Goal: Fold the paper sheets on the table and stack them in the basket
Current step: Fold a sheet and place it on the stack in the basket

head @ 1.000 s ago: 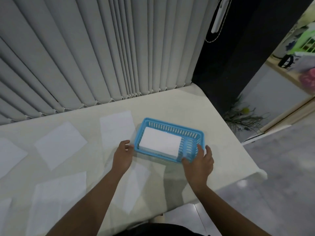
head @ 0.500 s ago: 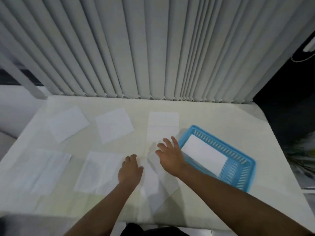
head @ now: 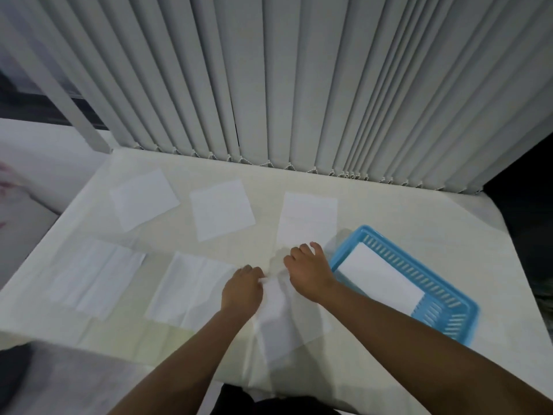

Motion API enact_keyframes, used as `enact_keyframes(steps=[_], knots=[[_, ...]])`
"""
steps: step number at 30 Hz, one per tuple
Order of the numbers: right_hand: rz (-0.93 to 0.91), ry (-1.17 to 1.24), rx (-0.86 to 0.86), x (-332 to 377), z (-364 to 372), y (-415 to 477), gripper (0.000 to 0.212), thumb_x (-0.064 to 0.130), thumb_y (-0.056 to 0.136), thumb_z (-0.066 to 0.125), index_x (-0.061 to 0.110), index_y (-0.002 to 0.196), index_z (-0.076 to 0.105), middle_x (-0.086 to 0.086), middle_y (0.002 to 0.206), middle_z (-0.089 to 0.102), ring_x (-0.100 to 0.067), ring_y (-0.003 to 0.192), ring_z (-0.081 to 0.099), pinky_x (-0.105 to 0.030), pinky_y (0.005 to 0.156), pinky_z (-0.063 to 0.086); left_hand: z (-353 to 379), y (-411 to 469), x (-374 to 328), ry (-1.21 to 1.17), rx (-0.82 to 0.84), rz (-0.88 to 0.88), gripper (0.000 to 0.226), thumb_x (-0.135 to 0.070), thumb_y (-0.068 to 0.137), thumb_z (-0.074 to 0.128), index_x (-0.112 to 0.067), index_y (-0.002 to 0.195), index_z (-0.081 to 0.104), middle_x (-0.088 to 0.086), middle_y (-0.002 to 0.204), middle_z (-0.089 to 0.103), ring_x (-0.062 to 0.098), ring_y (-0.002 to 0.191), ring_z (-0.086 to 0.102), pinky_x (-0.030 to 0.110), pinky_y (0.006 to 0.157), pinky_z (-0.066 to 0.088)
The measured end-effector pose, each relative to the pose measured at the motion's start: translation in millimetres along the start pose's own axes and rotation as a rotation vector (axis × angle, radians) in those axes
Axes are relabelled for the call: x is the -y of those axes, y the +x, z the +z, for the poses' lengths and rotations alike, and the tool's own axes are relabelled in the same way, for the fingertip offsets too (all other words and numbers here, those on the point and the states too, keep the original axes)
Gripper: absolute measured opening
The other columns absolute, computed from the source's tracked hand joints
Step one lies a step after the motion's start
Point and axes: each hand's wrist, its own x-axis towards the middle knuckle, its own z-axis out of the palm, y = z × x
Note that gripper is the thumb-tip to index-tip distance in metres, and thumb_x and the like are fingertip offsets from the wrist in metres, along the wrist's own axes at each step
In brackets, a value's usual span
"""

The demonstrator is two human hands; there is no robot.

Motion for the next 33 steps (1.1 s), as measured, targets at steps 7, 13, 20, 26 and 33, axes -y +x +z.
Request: enact_keyframes(steps=[7,13,20,26,33], knots=[[0.017,0.075,-0.142,-19,-15,-21,0.018,0.018,0.093,0.044,0.018,0.096,0.062,-0.003,0.091,0.070,-0.023,0.103,0.057,-0.049,0.114,0.011,-20,1,0,-0.054,-0.181,0.207,0.012,-0.009,0.083,0.056,-0.015,0.089,0.064,0.000,0.087,0.066,0.023,0.085,0.057,0.033,0.070,0.046],[-0.044,0.065,-0.064,-13,-11,-63,0.019,0.031,0.092,0.049,0.024,0.090,0.067,0.003,0.095,0.070,-0.019,0.108,0.056,-0.051,0.115,0.008,-1,-38,19,-0.092,-0.118,0.349,0.014,-0.011,0.078,0.061,-0.022,0.087,0.063,-0.009,0.094,0.064,0.014,0.088,0.058,0.029,0.077,0.049],[-0.149,-0.008,0.008,-4,10,-88,0.007,0.034,0.075,0.070,0.027,0.074,0.072,0.009,0.086,0.073,-0.019,0.098,0.065,-0.059,0.108,0.024,17,-60,40,0.032,-0.033,0.343,0.026,-0.008,0.067,0.060,-0.025,0.087,0.063,-0.012,0.095,0.064,0.017,0.094,0.062,0.025,0.077,0.044],[-0.104,-0.001,0.035,9,13,-90,0.028,0.023,0.080,0.065,0.022,0.107,0.072,-0.006,0.136,0.058,-0.029,0.137,0.041,-0.059,0.114,0.003,21,-67,33,0.158,0.021,0.344,0.058,-0.043,0.083,0.032,-0.026,0.135,0.048,-0.002,0.147,0.044,0.019,0.136,0.040,0.036,0.113,0.025],[-0.004,0.156,0.160,32,38,-82,0.058,0.036,0.103,0.019,0.012,0.152,0.001,-0.007,0.162,-0.003,-0.027,0.149,-0.008,-0.039,0.113,-0.015,33,-60,12,0.328,0.256,0.257,0.097,-0.062,0.065,-0.029,-0.018,0.150,-0.011,-0.001,0.157,-0.019,0.021,0.148,-0.013,0.035,0.113,-0.014]])
